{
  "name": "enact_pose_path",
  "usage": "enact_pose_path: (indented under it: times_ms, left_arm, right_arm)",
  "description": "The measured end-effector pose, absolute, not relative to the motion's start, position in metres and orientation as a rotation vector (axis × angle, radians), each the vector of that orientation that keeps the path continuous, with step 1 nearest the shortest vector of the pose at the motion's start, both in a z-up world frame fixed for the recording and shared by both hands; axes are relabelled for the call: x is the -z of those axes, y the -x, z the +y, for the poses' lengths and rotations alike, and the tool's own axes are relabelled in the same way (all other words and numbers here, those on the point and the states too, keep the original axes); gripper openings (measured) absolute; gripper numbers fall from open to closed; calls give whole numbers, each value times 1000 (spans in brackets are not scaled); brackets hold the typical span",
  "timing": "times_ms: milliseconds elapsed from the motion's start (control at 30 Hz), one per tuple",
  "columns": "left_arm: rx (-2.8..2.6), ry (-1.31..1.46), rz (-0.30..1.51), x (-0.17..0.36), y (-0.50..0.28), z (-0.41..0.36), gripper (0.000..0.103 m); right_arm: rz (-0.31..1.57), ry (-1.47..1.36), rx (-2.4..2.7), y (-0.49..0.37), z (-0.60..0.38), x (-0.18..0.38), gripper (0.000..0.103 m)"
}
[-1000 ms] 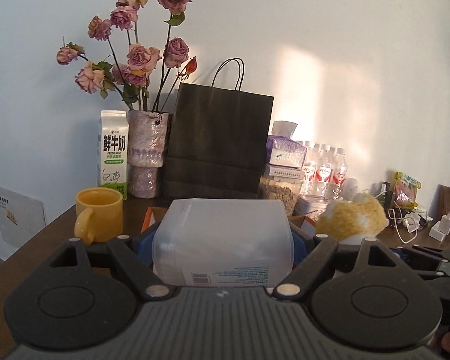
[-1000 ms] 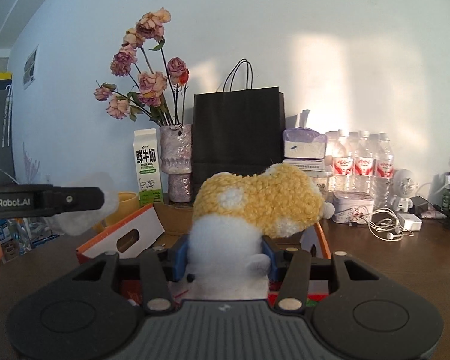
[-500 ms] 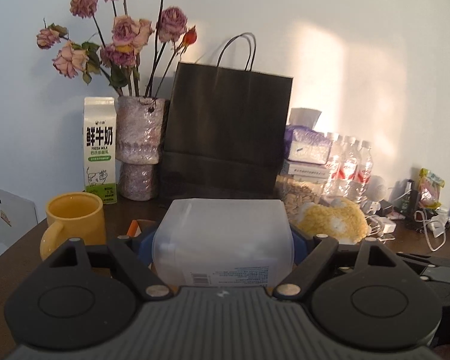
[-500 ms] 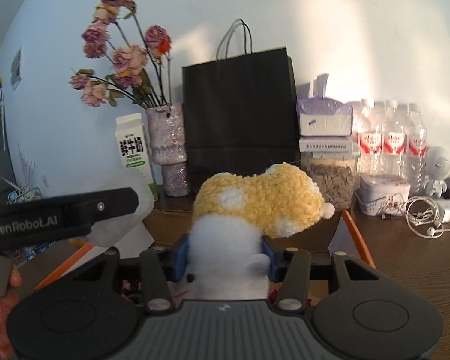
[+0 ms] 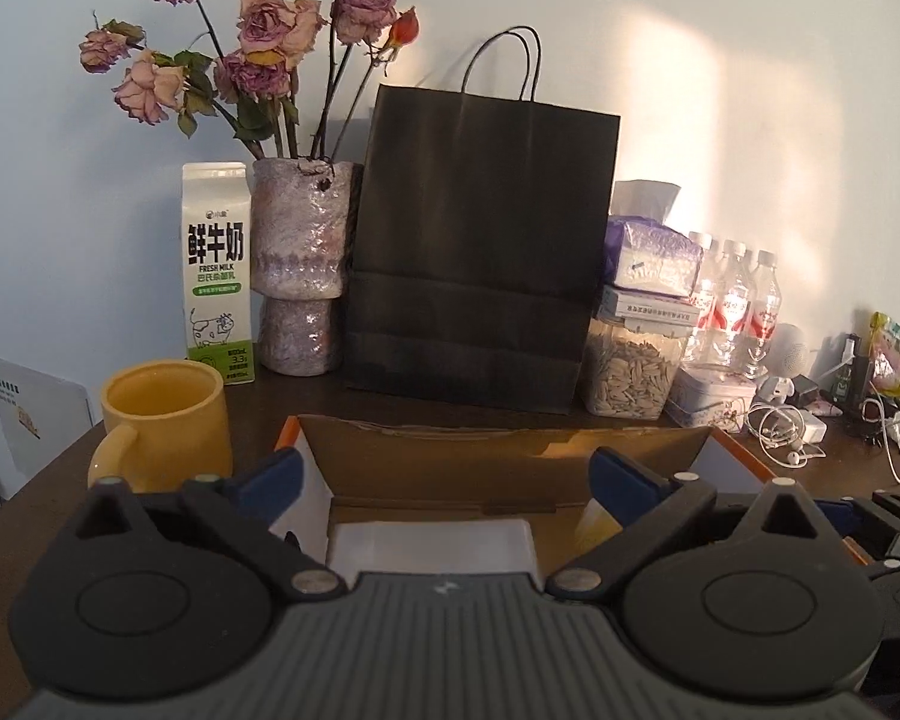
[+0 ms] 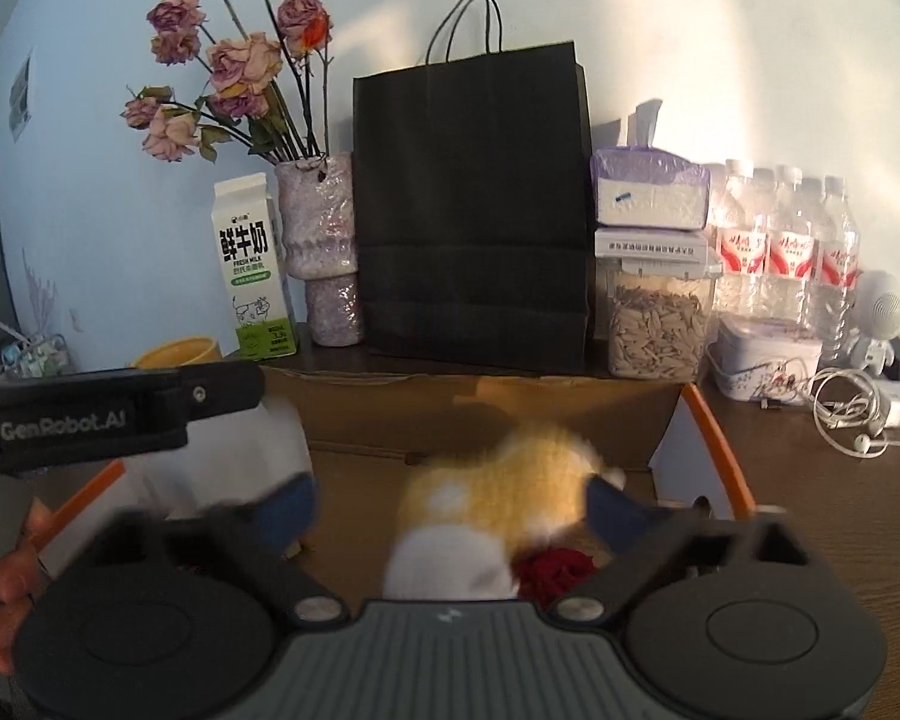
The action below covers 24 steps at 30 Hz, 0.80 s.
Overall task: Organize objects
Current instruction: 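Open both tools to drop the plastic box and sheep into the cardboard box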
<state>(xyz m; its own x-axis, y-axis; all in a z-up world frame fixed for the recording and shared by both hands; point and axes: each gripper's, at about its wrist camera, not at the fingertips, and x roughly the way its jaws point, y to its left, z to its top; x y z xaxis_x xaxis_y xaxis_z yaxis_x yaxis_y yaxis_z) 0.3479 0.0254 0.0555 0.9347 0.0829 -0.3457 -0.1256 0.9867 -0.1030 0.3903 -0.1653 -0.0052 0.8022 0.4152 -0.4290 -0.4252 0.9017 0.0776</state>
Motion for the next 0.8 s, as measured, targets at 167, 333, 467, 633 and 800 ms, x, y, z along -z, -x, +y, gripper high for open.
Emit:
enact_pose_path:
  times_ms: [167,333,467,633,800]
  left_arm:
    - [-114,126,381,-53,-351,26,103]
    - [-115,125,391,-52,-352,25,103]
    - [-113,125,396,-52,-352,25,103]
    - [-110,128,389,-54,-349,25,103]
    - [-102,129,368,-60,-340,23,103]
  right_arm:
    - [464,39,-425,-390,-164,3,103]
    - [477,37,-413,-393,-165,6,103]
    - [480,41,-413,-393,-165,7,103]
    - [475,46,-415,-392,-165,5,103]
    - [453,50,-413,-386,-167,-1,103]
